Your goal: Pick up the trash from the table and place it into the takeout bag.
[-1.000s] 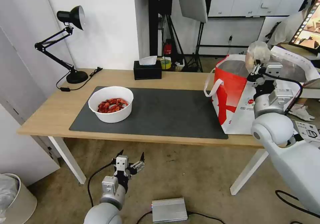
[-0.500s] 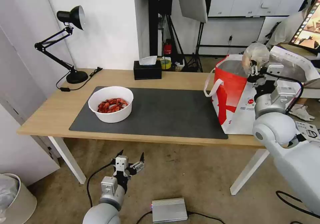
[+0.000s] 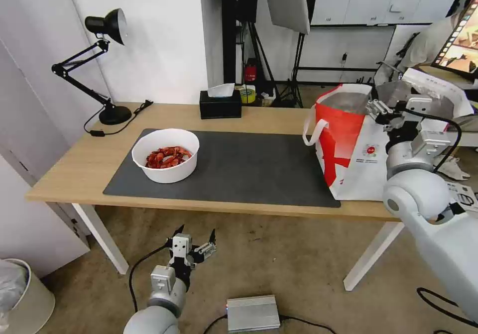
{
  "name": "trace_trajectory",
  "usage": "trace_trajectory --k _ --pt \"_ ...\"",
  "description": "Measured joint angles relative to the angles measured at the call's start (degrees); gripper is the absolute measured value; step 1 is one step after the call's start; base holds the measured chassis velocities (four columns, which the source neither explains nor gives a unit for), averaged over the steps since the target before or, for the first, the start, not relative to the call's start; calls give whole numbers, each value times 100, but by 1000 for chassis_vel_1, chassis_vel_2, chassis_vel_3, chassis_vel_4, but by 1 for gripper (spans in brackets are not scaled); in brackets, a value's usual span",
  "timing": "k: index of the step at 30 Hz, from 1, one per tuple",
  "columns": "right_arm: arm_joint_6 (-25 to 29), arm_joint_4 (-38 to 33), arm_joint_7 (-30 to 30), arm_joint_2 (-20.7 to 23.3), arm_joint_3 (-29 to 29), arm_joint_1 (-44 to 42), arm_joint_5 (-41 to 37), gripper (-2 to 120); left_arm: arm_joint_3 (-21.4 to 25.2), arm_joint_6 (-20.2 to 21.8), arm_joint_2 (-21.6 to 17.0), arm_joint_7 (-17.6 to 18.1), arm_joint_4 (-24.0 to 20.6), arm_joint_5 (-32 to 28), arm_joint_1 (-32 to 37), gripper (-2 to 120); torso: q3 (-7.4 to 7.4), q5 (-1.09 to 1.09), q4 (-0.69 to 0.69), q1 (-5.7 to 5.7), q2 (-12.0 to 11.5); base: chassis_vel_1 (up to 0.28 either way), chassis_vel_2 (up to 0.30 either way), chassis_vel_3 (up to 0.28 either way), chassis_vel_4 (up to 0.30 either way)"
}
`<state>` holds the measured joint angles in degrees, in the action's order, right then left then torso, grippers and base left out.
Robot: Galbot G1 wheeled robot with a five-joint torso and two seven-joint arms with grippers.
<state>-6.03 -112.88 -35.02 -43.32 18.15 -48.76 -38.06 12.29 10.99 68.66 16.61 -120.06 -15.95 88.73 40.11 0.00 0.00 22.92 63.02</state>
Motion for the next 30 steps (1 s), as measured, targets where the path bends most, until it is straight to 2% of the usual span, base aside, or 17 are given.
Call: trace_trajectory --k 6,9,11,14,17,19,21,23,25,27,30 --pt "119 -69 57 2 14 -3 -26 100 -5 0 36 1 -13 45 19 100 0 0 0 0 0 0 0 0 0" --pt "429 -113 321 11 42 -15 -134 100 -3 -6 37 2 -23 48 20 100 0 0 0 0 0 0 0 0 0" --pt "933 -380 1003 41 85 -107 -550 100 5 -11 37 3 -52 47 19 100 0 0 0 0 0 0 0 0 0" --pt "1033 -512 1260 61 86 -181 -694 100 6 -12 37 3 -60 47 20 100 0 -1 1 0 0 0 0 0 0" --pt "1193 -969 2104 117 97 -578 -1077 100 13 -17 39 4 -73 46 20 100 0 -1 0 0 0 0 0 0 0" --pt "1197 -1023 2201 124 97 -643 -1118 100 19 -19 40 5 -77 46 21 100 0 -1 0 0 0 0 0 0 0" --pt "1193 -1234 2556 137 -10 -977 -1216 100 87 -67 50 4 -114 51 57 100 0 -1 0 0 0 0 0 0 0" --pt "1184 -1249 2591 137 -28 -1015 -1218 100 106 -77 53 4 -124 54 73 100 0 -1 -1 0 0 0 0 0 0" --pt "1007 -1367 2845 163 -125 -1519 -1021 100 244 -118 57 -7 -192 71 161 100 0 1 3 -1 0 0 0 0 0" --pt "979 -1394 2851 173 -125 -1621 -961 100 256 -123 52 -9 -193 76 161 100 0 -1 2 0 0 0 0 0 0" --pt "699 -1541 2660 238 -112 -2244 -695 100 329 -141 -17 -47 -160 98 131 100 -1 0 -1 -1 0 0 0 0 0"
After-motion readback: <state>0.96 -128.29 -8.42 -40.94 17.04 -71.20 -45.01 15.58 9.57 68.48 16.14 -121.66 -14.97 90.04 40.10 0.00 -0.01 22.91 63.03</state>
